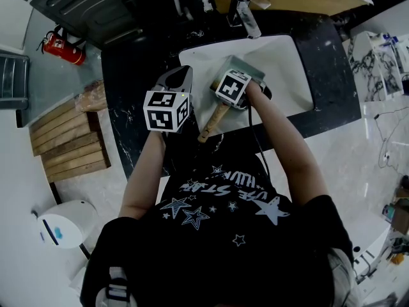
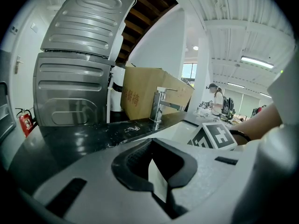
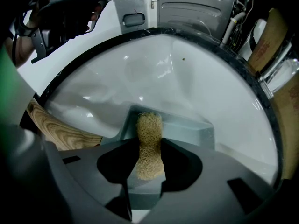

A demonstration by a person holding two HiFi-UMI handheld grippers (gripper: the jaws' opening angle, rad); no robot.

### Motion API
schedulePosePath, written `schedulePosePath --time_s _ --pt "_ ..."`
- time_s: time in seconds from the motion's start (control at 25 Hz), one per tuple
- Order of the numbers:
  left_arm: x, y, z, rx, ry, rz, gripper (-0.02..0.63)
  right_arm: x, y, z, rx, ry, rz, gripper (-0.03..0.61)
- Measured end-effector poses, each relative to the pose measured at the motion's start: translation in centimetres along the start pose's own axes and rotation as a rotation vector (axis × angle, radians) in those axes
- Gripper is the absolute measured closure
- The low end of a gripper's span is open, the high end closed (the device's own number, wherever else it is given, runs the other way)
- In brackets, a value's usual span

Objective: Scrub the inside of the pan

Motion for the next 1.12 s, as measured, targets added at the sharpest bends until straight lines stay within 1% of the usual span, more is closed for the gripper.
schedulePosePath --time_s 0.12,0.28,0.48,0.72,1.12 --pt "0.0 0.1 -0.1 -0.001 0.003 -0.001 0.606 -0.2 -0.3 -0.2 -0.003 0.023 -0.012 0.433" --pt "0.1 0.3 -0.2 -0.002 0.006 -0.004 0.606 -1.3 -1.1 -2.0 -0.063 0.064 0.002 0.433" --pt "0.0 0.8 -0.4 -0.001 0.009 0.007 0.606 -1.5 -1.8 -4.4 -0.096 0.104 -0.041 0.431" --pt "-0.4 1.4 -0.5 0.003 -0.001 0.022 0.606 -3.6 -0.7 -7.0 -0.158 0.130 0.005 0.431" --pt "-0.8 2.0 -0.3 0.014 -0.010 0.037 0.606 -5.5 1.7 -9.9 -0.254 0.180 0.041 0.431"
Point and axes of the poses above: the fingertips, and each gripper's own axes: y forward along the fingers, z to its left, x out of its top, the point moved 2 cm from there along -y, backward along the fingers, and after that the axes turned 1 degree about y, right-handed, at the moved point
